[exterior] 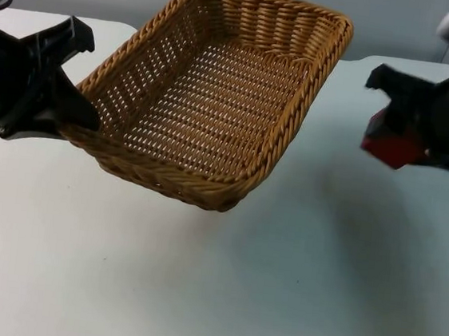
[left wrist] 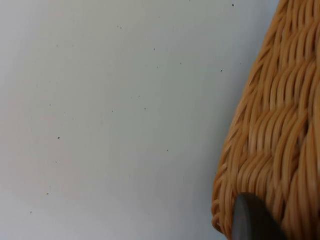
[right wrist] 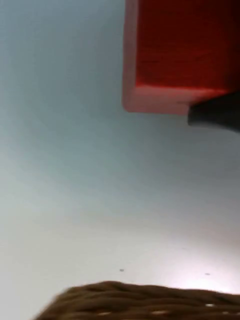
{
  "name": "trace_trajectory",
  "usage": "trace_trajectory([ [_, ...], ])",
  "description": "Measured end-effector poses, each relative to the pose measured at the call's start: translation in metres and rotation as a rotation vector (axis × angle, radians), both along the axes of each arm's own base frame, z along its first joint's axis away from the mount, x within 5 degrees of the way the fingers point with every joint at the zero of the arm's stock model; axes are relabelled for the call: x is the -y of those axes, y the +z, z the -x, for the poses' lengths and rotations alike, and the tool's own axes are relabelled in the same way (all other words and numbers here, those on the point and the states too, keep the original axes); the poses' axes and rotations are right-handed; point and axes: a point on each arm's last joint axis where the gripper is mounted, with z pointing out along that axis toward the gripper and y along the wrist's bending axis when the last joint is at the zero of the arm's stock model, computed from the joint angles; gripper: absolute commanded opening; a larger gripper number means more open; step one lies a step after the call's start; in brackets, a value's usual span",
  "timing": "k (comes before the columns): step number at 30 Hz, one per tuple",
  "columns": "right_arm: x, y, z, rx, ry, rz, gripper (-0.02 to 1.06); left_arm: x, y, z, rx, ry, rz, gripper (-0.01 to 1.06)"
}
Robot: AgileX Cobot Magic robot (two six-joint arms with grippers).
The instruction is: Pick up the basket with the left hand and place the cube into the basket with the right hand.
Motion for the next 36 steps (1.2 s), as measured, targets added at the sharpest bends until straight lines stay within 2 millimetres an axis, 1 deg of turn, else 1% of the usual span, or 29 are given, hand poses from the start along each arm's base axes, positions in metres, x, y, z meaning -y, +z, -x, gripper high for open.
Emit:
trace_trajectory([
  [1,0.008,0.008,-0.002,0.029,-0.006,0.012,0.01,0.0,0.0,0.0,0.0,0.0,0.0,0.0],
  [2,0.026,0.02,-0.005,0.074,-0.027,0.033,0.01,0.0,0.0,0.0,0.0,0.0,0.0,0.0],
  [4,0.042,0.035,-0.006,0.127,-0.042,0.061,0.01,0.0,0.0,0.0,0.0,0.0,0.0,0.0],
  [5,0.042,0.035,-0.006,0.127,-0.042,0.061,0.01,0.0,0.0,0.0,0.0,0.0,0.0,0.0],
  [7,0.055,0.052,-0.005,0.183,-0.043,0.092,0.01,0.0,0.0,0.0,0.0,0.0,0.0,0.0],
  [8,0.058,0.067,-0.002,0.233,-0.019,0.123,0.01,0.0,0.0,0.0,0.0,0.0,0.0,0.0],
  [9,0.058,0.067,-0.002,0.233,-0.019,0.123,0.01,0.0,0.0,0.0,0.0,0.0,0.0,0.0],
  [10,0.058,0.078,0.0,0.267,0.0,0.143,0.01,0.0,0.0,0.0,0.0,0.0,0.0,0.0],
  [11,0.054,0.088,0.004,0.306,0.031,0.162,0.01,0.0,0.0,0.0,0.0,0.0,0.0,0.0],
  [13,0.042,0.105,0.011,0.372,0.102,0.19,0.01,0.0,0.0,0.0,0.0,0.0,0.0,0.0],
  [14,0.042,0.105,0.011,0.372,0.102,0.19,0.01,0.0,0.0,0.0,0.0,0.0,0.0,0.0],
  [17,0.012,0.117,0.02,0.431,0.217,0.205,0.01,0.0,0.0,0.0,0.0,0.0,0.0,0.0],
  [18,0.012,0.117,0.02,0.431,0.217,0.205,0.01,0.0,0.0,0.0,0.0,0.0,0.0,0.0],
  [19,-0.009,0.122,0.023,0.463,0.292,0.208,0.01,0.0,0.0,0.0,0.0,0.0,0.0,0.0],
  [21,-0.03,0.127,0.023,0.496,0.372,0.22,0.01,0.0,0.0,0.0,0.0,0.0,0.0,0.0],
  [22,-0.046,0.129,0.022,0.516,0.421,0.223,0.01,0.0,0.0,0.0,0.0,0.0,0.0,0.0],
  [23,-0.046,0.129,0.022,0.516,0.421,0.223,0.01,0.0,0.0,0.0,0.0,0.0,0.0,0.0],
  [25,-0.069,0.132,0.016,0.537,0.481,0.221,0.01,0.0,0.0,0.0,0.0,0.0,0.0,0.0],
  [27,-0.09,0.13,0.006,0.524,0.53,0.216,0.01,0.0,0.0,0.0,0.0,0.0,0.0,0.0],
  [28,-0.09,0.13,0.006,0.524,0.53,0.216,0.01,0.0,0.0,0.0,0.0,0.0,0.0,0.0],
  [29,-0.1,0.128,0.002,0.502,0.555,0.214,0.01,0.0,0.0,0.0,0.0,0.0,0.0,0.0],
  [30,-0.113,0.121,-0.007,0.462,0.59,0.214,0.01,0.0,0.0,0.0,0.0,0.0,0.0,0.0],
  [31,-0.124,0.115,-0.011,0.426,0.621,0.215,0.01,0.0,0.0,0.0,0.0,0.0,0.0,0.0],
  [32,-0.13,0.108,-0.014,0.387,0.644,0.219,0.01,0.0,0.0,0.0,0.0,0.0,0.0,0.0],
  [33,-0.13,0.108,-0.014,0.387,0.644,0.219,0.01,0.0,0.0,0.0,0.0,0.0,0.0,0.0],
  [36,-0.151,0.089,-0.02,0.292,0.713,0.231,0.01,0.0,0.0,0.0,0.0,0.0,0.0,0.0],
])
